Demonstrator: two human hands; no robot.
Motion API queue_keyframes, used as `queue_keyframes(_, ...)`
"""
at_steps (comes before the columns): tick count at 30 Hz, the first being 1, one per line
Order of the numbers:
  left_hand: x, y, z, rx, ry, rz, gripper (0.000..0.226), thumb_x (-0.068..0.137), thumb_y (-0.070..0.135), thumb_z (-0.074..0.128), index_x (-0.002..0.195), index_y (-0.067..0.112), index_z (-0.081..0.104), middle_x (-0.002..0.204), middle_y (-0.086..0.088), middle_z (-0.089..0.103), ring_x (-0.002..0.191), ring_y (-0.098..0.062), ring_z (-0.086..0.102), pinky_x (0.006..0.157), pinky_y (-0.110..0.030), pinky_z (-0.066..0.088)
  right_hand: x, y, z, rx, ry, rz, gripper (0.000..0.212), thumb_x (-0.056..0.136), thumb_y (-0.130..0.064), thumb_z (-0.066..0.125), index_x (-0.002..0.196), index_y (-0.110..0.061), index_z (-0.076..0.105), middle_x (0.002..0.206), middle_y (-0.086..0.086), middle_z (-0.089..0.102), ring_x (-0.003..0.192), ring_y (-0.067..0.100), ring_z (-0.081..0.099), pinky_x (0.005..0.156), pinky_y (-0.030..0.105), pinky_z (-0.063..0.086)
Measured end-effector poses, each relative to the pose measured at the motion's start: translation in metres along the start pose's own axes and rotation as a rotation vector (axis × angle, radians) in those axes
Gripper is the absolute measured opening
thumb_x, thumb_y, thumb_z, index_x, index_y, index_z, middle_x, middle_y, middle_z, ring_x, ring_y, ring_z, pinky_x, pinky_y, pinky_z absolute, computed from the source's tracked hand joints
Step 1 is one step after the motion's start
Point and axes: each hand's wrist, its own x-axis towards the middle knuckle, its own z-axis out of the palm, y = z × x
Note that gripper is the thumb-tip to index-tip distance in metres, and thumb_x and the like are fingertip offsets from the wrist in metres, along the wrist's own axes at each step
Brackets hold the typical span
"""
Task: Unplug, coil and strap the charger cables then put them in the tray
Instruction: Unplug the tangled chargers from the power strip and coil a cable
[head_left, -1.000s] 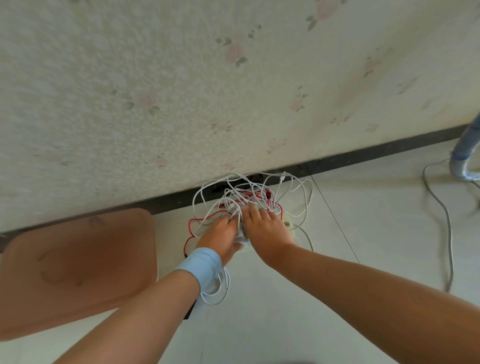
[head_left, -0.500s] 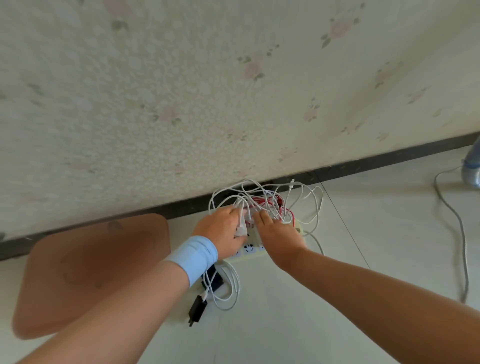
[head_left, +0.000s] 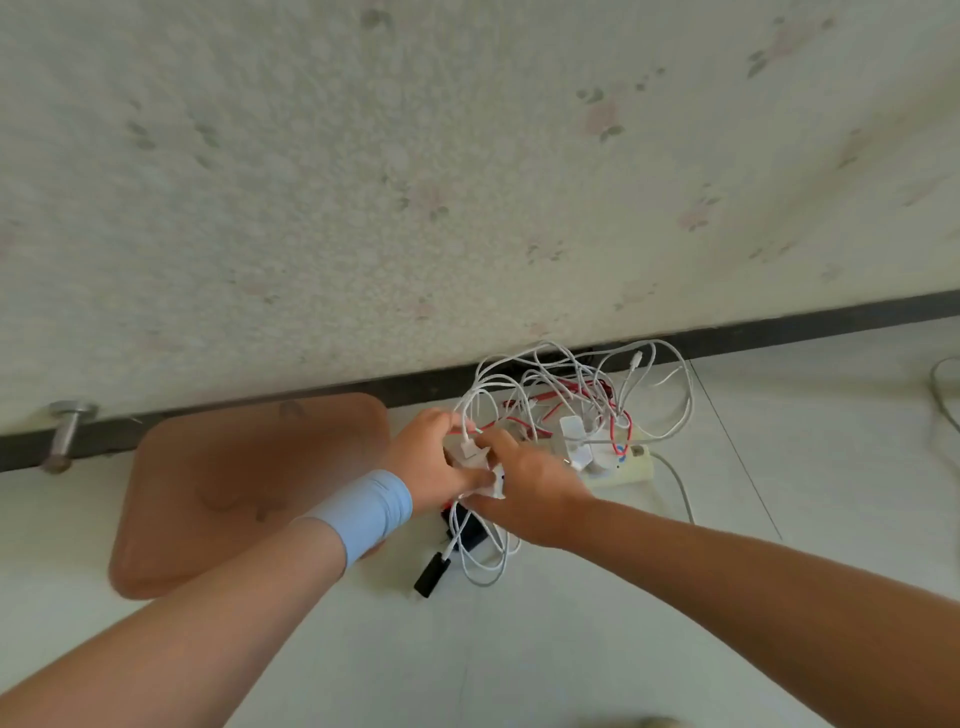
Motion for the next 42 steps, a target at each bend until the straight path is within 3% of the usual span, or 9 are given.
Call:
queue_keyframes(4, -0.014, -0.019, -0.008, -0.033, 0.035, -0.033, 0.056, 0.063, 0.053, 0.081, 0.103, 0.037, 0.046, 0.108, 0.017, 0.054, 0.079, -0.006, 0.058, 0.071, -0.026, 0.05, 0.009, -0.016, 0.02, 0.19, -0.101, 0.106, 0.051, 0.091, -0.03, 0.071, 0.136, -0.02, 0.05, 0.11, -0.002, 0.061, 0.091, 0.017, 0.058, 0.075, 0.025, 0.046)
queue_keyframes(6, -0.021, -0.026, -0.009, 0.074, 0.072, 0.009, 0.051, 0.072, 0.049, 0.074, 0.111, 0.033, 0.045, 0.113, 0.014, 0.048, 0.088, -0.009, 0.057, 0.079, -0.031, 0.052, 0.016, -0.02, 0.029, 0.195, -0.171, 0.125, 0.047, 0.092, -0.023, 0.068, 0.136, -0.022, 0.052, 0.109, -0.001, 0.06, 0.09, 0.017, 0.057, 0.069, 0.023, 0.046)
queue_keyframes(10, -0.022, -0.035, -0.006, 0.401, 0.241, 0.422, 0.039, 0.082, 0.027, 0.068, 0.117, 0.017, 0.052, 0.119, -0.001, 0.047, 0.104, -0.02, 0.05, 0.088, -0.036, 0.047, 0.027, -0.022, 0.043, 0.185, -0.304, 0.165, 0.038, 0.089, -0.016, 0.07, 0.125, -0.02, 0.061, 0.104, 0.0, 0.062, 0.087, 0.02, 0.06, 0.065, 0.023, 0.049)
queue_keyframes(14, -0.013, -0.044, 0.003, 0.697, 0.05, 0.608, 0.024, 0.081, 0.013, 0.063, 0.105, 0.018, 0.061, 0.107, -0.001, 0.056, 0.097, -0.022, 0.054, 0.08, -0.032, 0.046, 0.033, -0.017, 0.052, -0.04, -0.3, 0.155, 0.028, 0.091, -0.021, 0.065, 0.117, -0.011, 0.062, 0.111, 0.007, 0.068, 0.098, 0.029, 0.065, 0.081, 0.036, 0.055)
queue_keyframes(19, -0.009, -0.04, 0.006, 0.808, -0.122, 0.369, 0.041, 0.093, 0.023, 0.05, 0.134, 0.024, 0.047, 0.132, 0.003, 0.048, 0.124, -0.02, 0.043, 0.104, -0.032, 0.032, 0.026, -0.006, 0.03, -0.096, -0.185, 0.114, 0.032, 0.1, -0.017, 0.049, 0.129, -0.013, 0.062, 0.124, 0.006, 0.066, 0.114, 0.026, 0.062, 0.092, 0.032, 0.05)
queue_keyframes(27, 0.014, 0.014, 0.019, 0.639, 0.052, 0.506, 0.041, 0.092, 0.016, 0.05, 0.134, 0.018, 0.054, 0.125, -0.001, 0.057, 0.116, -0.022, 0.05, 0.102, -0.033, 0.035, 0.01, 0.044, -0.028, -0.166, 0.382, -0.073, 0.034, 0.069, 0.014, 0.054, 0.08, -0.014, 0.068, 0.093, 0.003, 0.061, 0.088, 0.029, 0.058, 0.076, 0.037, 0.047)
queue_keyframes(32, 0.035, 0.052, 0.047, 0.58, -0.13, 0.431, 0.026, 0.094, 0.015, 0.047, 0.114, 0.018, 0.064, 0.114, -0.005, 0.061, 0.101, -0.027, 0.059, 0.082, -0.036, 0.049, -0.006, 0.079, -0.061, -0.414, 0.311, -0.115, 0.005, 0.071, -0.015, 0.054, 0.069, -0.02, 0.056, 0.07, -0.004, 0.055, 0.064, 0.026, 0.057, 0.058, 0.026, 0.039)
queue_keyframes(35, 0.042, 0.06, 0.064, 0.683, -0.19, 0.406, 0.034, 0.095, 0.019, 0.047, 0.127, 0.021, 0.059, 0.125, -0.004, 0.056, 0.108, -0.029, 0.058, 0.087, -0.042, 0.052, -0.012, 0.088, -0.07, -0.615, 0.198, -0.019, 0.02, 0.089, -0.03, 0.049, 0.073, -0.022, 0.057, 0.067, -0.004, 0.056, 0.062, 0.02, 0.051, 0.061, 0.025, 0.038)
queue_keyframes(42, 0.056, 0.052, 0.076, 0.542, -0.083, 0.308, 0.064, 0.09, 0.01, 0.055, 0.148, 0.018, 0.03, 0.155, 0.0, 0.029, 0.13, -0.026, 0.045, 0.099, -0.04, 0.047, -0.012, 0.101, -0.067, -0.487, 0.226, 0.011, 0.023, 0.092, -0.03, 0.051, 0.073, -0.019, 0.055, 0.08, 0.002, 0.062, 0.072, 0.025, 0.057, 0.062, 0.028, 0.038)
